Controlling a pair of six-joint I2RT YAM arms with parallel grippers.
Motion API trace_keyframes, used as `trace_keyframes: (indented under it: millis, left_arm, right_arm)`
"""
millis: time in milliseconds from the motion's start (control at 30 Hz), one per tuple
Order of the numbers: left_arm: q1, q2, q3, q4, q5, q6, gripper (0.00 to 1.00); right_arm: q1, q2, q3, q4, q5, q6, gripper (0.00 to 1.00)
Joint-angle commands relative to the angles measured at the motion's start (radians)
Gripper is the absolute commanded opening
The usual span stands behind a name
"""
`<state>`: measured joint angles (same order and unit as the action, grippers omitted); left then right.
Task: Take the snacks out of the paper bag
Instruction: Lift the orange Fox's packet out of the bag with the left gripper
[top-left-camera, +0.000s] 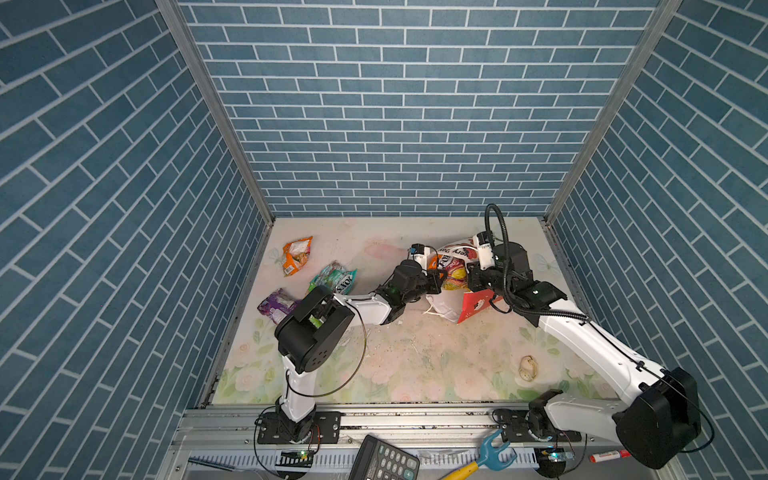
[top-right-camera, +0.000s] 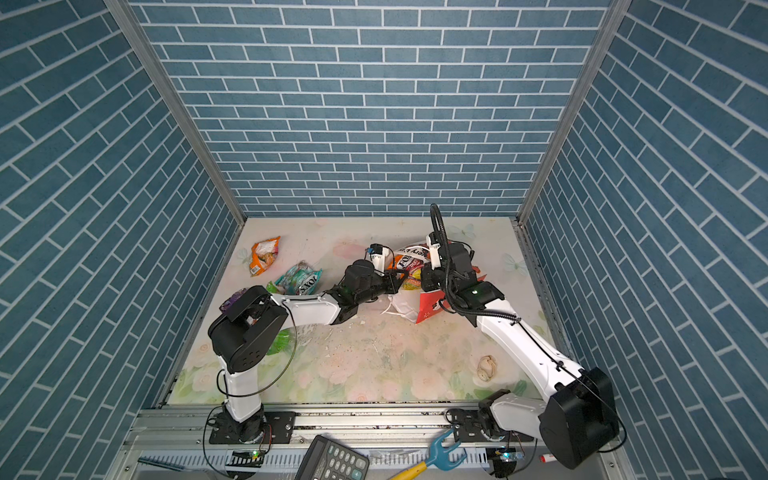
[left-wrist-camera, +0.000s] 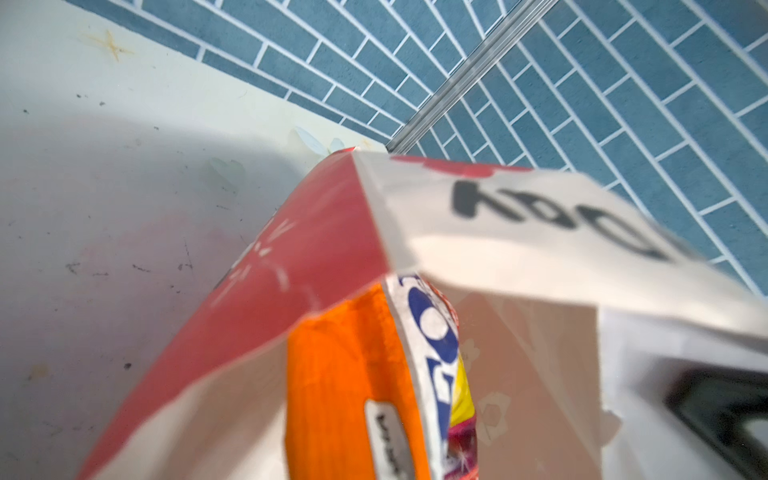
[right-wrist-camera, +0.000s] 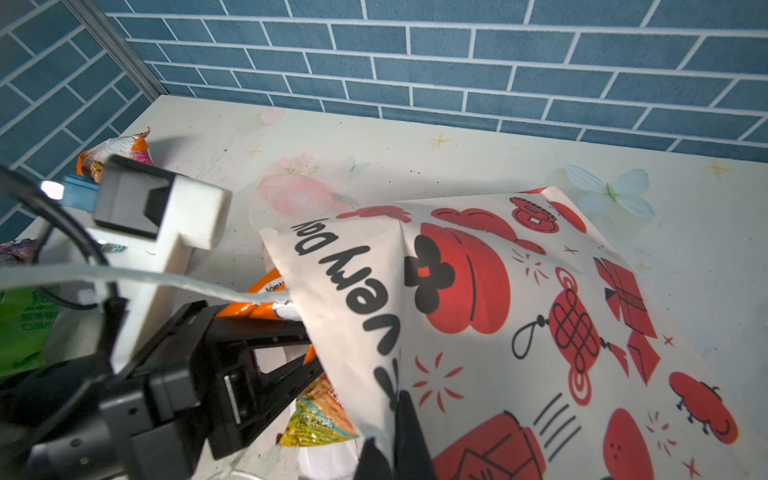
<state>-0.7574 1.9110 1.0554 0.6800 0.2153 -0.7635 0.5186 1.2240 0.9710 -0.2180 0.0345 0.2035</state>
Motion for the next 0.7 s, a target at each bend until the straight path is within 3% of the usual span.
trace_keyframes:
  millis: [0,667]
  left_arm:
    - [0.004,-0.052,-0.013,0.069,0.023,-0.010,0.00]
    - [0.006,-0.274,-0.103,-0.057,-0.015,0.081,0.00]
  right_arm:
    - [-0.003,-0.004,0.002,-0.013,0.007,-0.007,0.00]
    - [-0.002,0.000,0.008,0.008,0.059,0.026,0.00]
